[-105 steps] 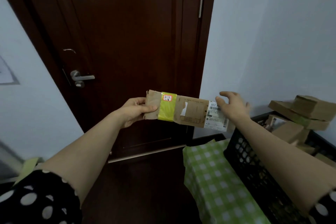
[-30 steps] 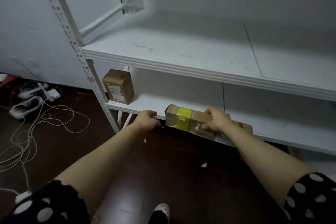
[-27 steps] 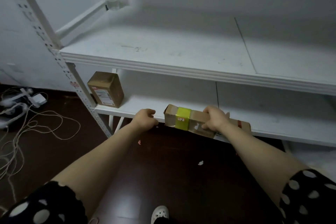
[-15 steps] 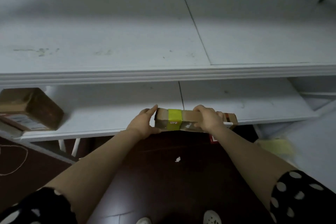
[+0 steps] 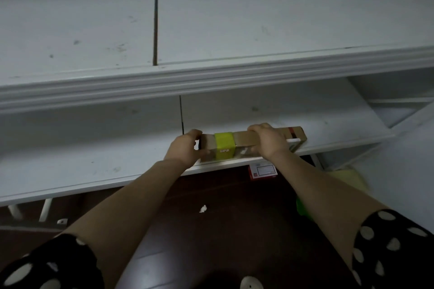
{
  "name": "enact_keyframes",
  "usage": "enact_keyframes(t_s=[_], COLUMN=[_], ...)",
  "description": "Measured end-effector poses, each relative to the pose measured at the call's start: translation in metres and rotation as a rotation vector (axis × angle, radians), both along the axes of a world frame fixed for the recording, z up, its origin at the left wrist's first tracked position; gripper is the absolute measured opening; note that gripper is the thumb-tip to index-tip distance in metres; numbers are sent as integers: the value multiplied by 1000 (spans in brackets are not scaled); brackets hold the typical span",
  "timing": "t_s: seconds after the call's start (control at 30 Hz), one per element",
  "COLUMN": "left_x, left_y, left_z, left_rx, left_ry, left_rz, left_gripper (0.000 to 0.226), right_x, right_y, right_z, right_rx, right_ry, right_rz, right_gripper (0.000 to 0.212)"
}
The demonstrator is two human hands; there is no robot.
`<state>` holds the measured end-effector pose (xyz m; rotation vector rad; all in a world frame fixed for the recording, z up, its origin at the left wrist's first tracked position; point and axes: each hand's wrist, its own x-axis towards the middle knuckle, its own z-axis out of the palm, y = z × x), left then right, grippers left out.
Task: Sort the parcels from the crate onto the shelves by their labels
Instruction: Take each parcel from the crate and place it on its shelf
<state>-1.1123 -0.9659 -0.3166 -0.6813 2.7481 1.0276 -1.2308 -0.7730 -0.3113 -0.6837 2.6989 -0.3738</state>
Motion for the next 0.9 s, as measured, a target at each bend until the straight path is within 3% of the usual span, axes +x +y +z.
enact_keyframes(t_s=[0.9], left_x=[-17], left_y=[1], left_z=[-17], left_rx=[-69], left_ry=[-12], left_rz=[88], left_gripper=[65], right_x=[-15], right_y=[-6], right_z=[-14], right_rx=[-19], right_ry=[77], right_rz=[57], right_gripper=[64])
